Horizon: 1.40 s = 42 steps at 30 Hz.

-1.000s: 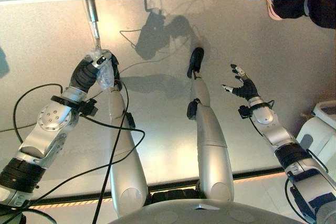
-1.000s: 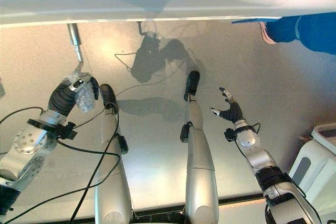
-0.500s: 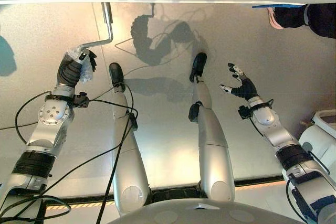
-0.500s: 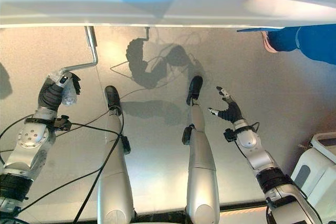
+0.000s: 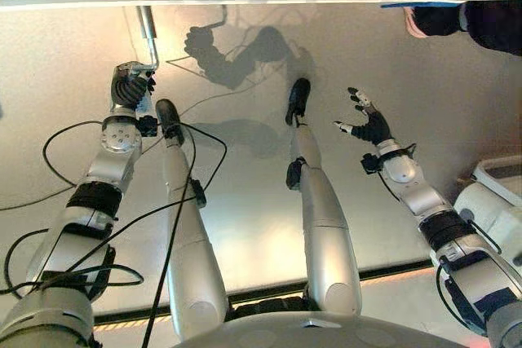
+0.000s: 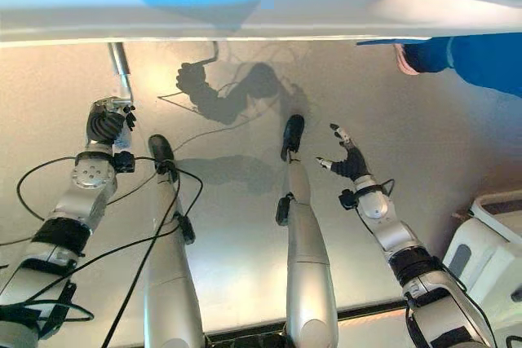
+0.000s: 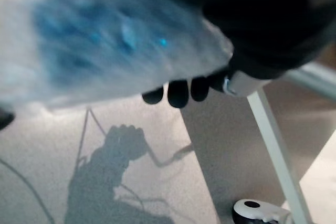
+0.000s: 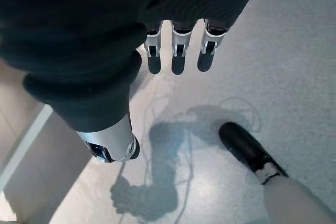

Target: Raise the hospital bed

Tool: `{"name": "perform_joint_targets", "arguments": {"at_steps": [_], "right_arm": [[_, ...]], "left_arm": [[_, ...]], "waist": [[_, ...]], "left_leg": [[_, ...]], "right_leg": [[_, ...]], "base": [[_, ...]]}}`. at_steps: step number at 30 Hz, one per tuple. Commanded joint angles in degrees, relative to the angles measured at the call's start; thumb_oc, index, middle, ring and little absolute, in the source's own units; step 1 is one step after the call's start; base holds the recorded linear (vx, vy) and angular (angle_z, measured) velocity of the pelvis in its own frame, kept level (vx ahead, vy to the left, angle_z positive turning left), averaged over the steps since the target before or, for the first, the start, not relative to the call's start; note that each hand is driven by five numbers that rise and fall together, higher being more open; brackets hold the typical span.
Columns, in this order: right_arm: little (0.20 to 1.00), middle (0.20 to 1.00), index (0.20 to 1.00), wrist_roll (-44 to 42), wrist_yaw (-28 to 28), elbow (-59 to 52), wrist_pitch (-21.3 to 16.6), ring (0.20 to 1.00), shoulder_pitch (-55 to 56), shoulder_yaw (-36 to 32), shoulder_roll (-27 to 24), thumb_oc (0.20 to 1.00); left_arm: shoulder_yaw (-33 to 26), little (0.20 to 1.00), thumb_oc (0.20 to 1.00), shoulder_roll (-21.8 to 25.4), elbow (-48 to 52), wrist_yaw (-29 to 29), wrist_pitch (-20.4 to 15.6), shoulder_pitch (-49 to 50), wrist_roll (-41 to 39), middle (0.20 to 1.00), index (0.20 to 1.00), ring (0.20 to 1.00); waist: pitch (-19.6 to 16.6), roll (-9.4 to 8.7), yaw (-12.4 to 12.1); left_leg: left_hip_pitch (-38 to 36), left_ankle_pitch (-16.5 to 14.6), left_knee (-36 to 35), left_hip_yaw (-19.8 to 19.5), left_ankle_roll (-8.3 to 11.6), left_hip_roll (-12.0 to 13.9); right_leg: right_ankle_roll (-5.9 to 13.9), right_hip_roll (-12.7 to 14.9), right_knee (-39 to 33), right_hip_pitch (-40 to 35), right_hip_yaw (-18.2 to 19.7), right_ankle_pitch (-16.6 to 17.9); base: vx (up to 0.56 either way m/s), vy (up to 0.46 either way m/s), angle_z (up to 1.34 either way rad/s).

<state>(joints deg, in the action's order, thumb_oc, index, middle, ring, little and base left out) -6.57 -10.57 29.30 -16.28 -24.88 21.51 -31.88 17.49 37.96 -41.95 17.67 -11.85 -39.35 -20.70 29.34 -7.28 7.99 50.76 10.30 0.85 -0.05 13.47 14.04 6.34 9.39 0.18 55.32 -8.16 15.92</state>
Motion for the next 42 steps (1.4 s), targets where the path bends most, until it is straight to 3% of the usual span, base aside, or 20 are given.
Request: {"name": "perform_joint_targets", "arguments": {"at_steps": [1, 11, 29, 30, 32, 42], "right_arm": [[1.000, 1.000, 1.000, -2.6, -0.9, -1.5, -0.4, 1.000, -0.6, 1.3, -0.1, 1.000], [1.000, 1.000, 1.000, -3.6, -0.6, -1.5, -0.3, 1.000, -0.9, 3.0, 0.2, 1.000], [1.000, 1.000, 1.000, -4.1, -0.5, -1.2, -0.4, 1.000, -0.1, 2.8, 0.3, 1.000], [1.000, 1.000, 1.000, -4.2, -0.5, -1.2, -0.4, 1.000, -0.1, 2.8, 0.3, 1.000], [1.000, 1.000, 1.000, -4.3, -0.5, -1.3, -0.4, 1.000, -0.1, 2.8, 0.3, 1.000], [1.000, 1.000, 1.000, -5.0, -0.1, -0.3, -0.2, 1.000, -0.2, 3.4, 0.4, 1.000]], "left_arm": [[2.1, 0.200, 0.200, 2.5, -0.3, 0.6, 0.1, -3.2, 4.4, 0.200, 0.200, 0.200], [4.7, 0.200, 0.200, 0.4, -3.8, 0.4, 1.8, -5.3, 7.2, 0.200, 0.200, 0.200], [4.3, 0.200, 0.200, -0.9, -6.1, 1.1, 2.6, -5.2, 8.7, 0.200, 0.200, 0.200], [4.2, 0.533, 0.533, -1.0, -6.1, 1.0, 2.7, -5.2, 8.6, 0.533, 0.533, 0.533], [4.2, 1.000, 1.000, -1.1, -6.1, 0.9, 2.7, -5.2, 8.5, 1.000, 1.000, 1.000], [4.7, 1.000, 1.000, -1.9, -7.4, -0.1, 2.8, -4.3, 8.1, 1.000, 1.000, 1.000]], "waist": [[0.5, -3.33, -0.4], [0.5, -4.49, 0.3], [0.5, -4.02, 0.2], [0.5, -4.06, 0.1], [0.5, -4.10, 0.1], [0.5, -3.76, -0.1]], "left_leg": [[1.4, -3.6, 4.6, 1.7, -6.53, -2.3], [0.7, -2.5, 3.0, 1.7, -6.14, -1.5], [0.1, -1.9, 2.0, 1.4, -5.91, -1.7], [0.0, -1.9, 1.9, 1.4, -5.87, -1.7], [0.0, -1.8, 1.9, 1.4, -5.84, -1.7], [-0.3, -2.0, 2.7, 1.3, -5.73, -1.9]], "right_leg": [[4.26, -0.9, 6.0, -3.1, 0.7, -8.9], [4.11, -1.7, 5.9, -2.6, 0.9, -8.7], [4.06, -1.9, 5.6, -3.1, 0.5, -8.2], [4.06, -1.9, 5.5, -3.1, 0.4, -8.2], [4.05, -1.9, 5.4, -3.2, 0.4, -8.1], [3.90, -1.7, 5.8, -4.0, 0.4, -8.2]], "base": [[-0.01, -0.035, -0.06], [-0.01, -0.039, -0.05], [0.00, -0.002, 0.00], [0.00, 0.000, 0.00], [0.00, 0.000, 0.00], [0.00, 0.000, 0.00]]}}
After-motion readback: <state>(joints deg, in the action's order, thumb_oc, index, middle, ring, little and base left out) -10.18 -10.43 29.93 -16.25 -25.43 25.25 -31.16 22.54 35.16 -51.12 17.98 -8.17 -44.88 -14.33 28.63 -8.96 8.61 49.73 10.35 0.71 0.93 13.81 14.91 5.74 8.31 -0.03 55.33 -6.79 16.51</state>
